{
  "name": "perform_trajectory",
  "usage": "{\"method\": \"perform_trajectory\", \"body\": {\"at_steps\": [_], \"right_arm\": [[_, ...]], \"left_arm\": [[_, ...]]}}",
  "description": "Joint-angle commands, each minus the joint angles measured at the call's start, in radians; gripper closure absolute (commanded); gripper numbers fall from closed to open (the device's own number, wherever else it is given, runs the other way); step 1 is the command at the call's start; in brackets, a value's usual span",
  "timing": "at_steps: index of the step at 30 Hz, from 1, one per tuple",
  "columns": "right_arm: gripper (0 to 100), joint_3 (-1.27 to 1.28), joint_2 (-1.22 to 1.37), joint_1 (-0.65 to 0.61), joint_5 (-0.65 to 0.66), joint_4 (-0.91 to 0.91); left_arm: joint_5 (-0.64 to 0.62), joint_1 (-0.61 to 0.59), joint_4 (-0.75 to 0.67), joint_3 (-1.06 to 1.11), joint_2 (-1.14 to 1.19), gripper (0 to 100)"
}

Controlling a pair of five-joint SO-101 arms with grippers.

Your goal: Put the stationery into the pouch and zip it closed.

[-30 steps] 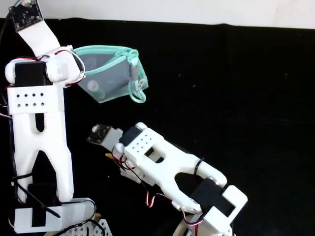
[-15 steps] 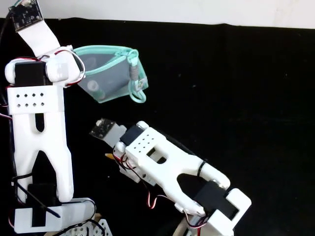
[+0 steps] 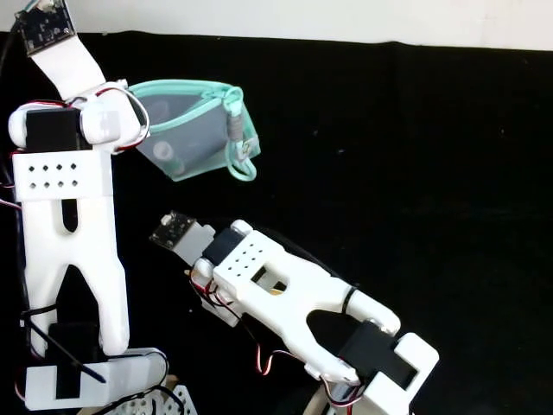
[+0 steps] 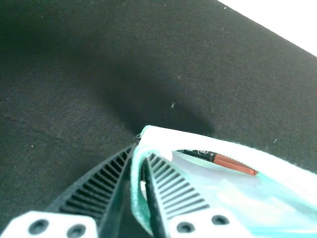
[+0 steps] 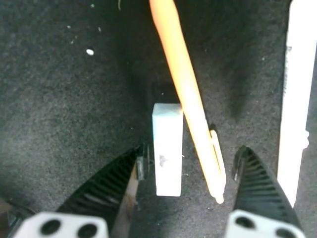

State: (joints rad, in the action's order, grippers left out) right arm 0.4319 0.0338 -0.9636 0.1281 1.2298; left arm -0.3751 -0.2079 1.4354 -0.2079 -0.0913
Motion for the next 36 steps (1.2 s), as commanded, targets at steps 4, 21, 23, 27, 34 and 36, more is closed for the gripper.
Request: {"method": "perform_trajectory", "body": {"at_steps": [4, 21, 23, 27, 34, 36], "right_arm": [[71.4, -0.036, 0.045, 0.002, -0.012, -0.050], [88.9, -0.035, 0.177, 0.007, 0.021, -0.101], [93.3, -0.035, 0.183, 0.007, 0.021, -0.101], [99.5, -0.035, 0.183, 0.007, 0.020, -0.101], [99.1, -0.035, 0.177, 0.038, 0.020, -0.094], [99.1, -0.036, 0.176, 0.067, 0.020, -0.088]], "left_arm": [[0.000, -0.010, -0.009, 0.015, 0.012, 99], [0.000, -0.010, -0.025, 0.041, 0.012, 99], [0.000, -0.012, -0.025, 0.039, 0.012, 99], [0.000, -0.012, -0.025, 0.039, 0.010, 99], [0.000, -0.012, -0.025, 0.039, 0.010, 99], [0.000, -0.012, -0.025, 0.039, 0.010, 99]]}}
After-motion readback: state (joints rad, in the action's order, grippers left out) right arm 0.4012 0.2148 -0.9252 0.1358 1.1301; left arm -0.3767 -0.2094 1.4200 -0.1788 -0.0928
